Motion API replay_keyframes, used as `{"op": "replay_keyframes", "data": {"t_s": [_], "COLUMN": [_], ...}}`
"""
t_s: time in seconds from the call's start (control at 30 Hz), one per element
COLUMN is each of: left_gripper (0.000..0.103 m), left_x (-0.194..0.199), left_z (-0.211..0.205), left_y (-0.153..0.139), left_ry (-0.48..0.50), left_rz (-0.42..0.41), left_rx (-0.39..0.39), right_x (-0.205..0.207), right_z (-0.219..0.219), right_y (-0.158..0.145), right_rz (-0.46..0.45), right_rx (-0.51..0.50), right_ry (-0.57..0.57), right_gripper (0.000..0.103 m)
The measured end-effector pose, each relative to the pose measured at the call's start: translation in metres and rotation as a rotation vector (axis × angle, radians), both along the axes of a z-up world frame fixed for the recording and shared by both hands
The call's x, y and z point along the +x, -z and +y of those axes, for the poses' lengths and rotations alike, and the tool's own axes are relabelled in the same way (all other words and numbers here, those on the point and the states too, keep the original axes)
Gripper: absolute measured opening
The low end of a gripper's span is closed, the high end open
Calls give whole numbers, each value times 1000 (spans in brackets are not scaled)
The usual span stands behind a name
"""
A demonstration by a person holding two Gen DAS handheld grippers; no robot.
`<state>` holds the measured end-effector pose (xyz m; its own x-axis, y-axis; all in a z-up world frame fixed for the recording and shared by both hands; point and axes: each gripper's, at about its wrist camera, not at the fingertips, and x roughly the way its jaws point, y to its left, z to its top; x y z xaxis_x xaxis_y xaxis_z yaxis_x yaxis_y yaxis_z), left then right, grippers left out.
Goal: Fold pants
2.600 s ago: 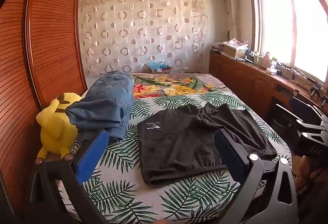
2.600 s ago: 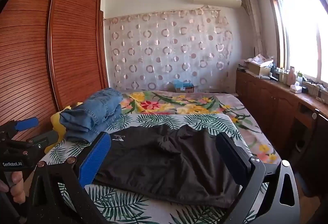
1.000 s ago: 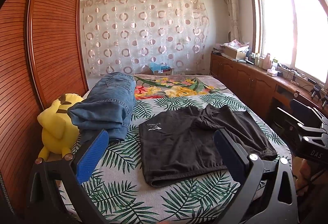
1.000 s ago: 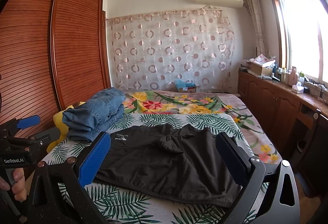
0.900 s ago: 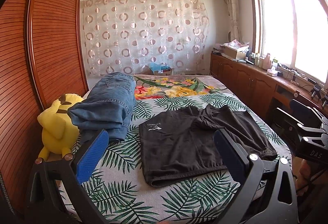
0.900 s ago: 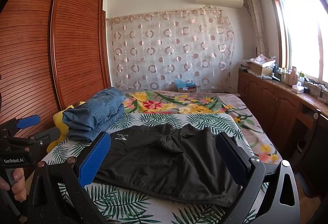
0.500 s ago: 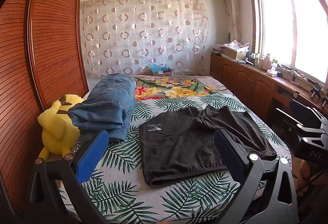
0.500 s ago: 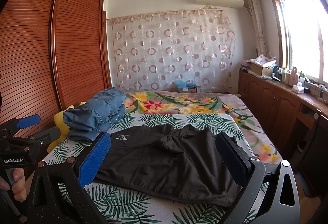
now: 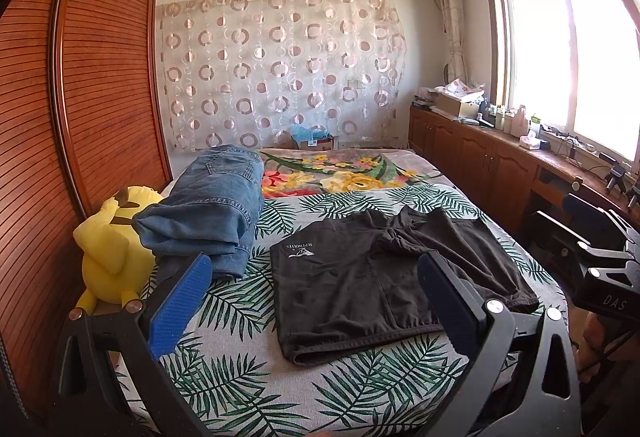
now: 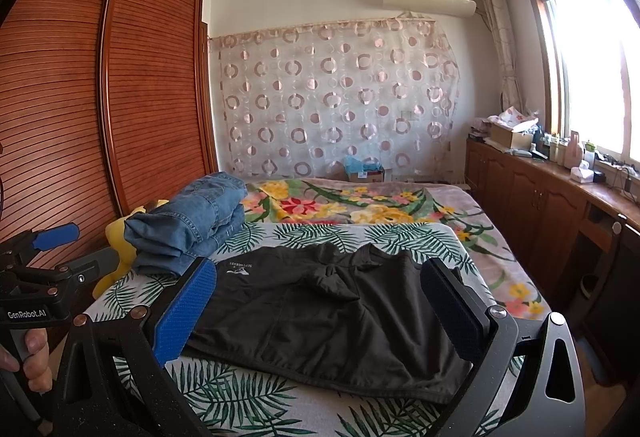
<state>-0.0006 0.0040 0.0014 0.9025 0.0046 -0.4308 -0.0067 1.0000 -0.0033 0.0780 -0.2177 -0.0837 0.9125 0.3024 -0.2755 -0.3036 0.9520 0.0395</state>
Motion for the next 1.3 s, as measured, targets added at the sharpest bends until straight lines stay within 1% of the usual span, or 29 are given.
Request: {"op": "replay_keyframes", "data": {"t_s": [0.43, 0.47, 0.57, 0.7, 0.8, 0.97, 1.13, 1.3], "left_gripper": [103, 103, 103, 103, 103, 103, 103, 103], "left_x": [-2, -4, -4, -1, 9, 25, 38, 55], "left_z": [0, -1, -1, -1, -4, -5, -6, -11], "left_y": [-3, -8, -8, -11, -5, 14, 24, 36], "left_ry": [2, 5, 5, 15, 24, 47, 61, 89], "left_rz": [-3, -4, -3, 15, 39, 65, 49, 54], "left_rx": [3, 4, 5, 1, 6, 3, 11, 19], "right_x": [0, 0, 0, 3, 8, 16, 26, 37], "right_z": [0, 0, 0, -1, -3, -8, -13, -16], "right_y": [-1, -1, -2, 0, 4, 8, 12, 16], "right_rz": [-3, -3, -3, 6, 17, 39, 42, 41], "right_rx": [0, 0, 0, 2, 3, 7, -12, -40], "right_ry": [1, 1, 2, -2, -5, 8, 25, 41], "right_gripper": [102, 102, 102, 102, 102, 102, 102, 102]}}
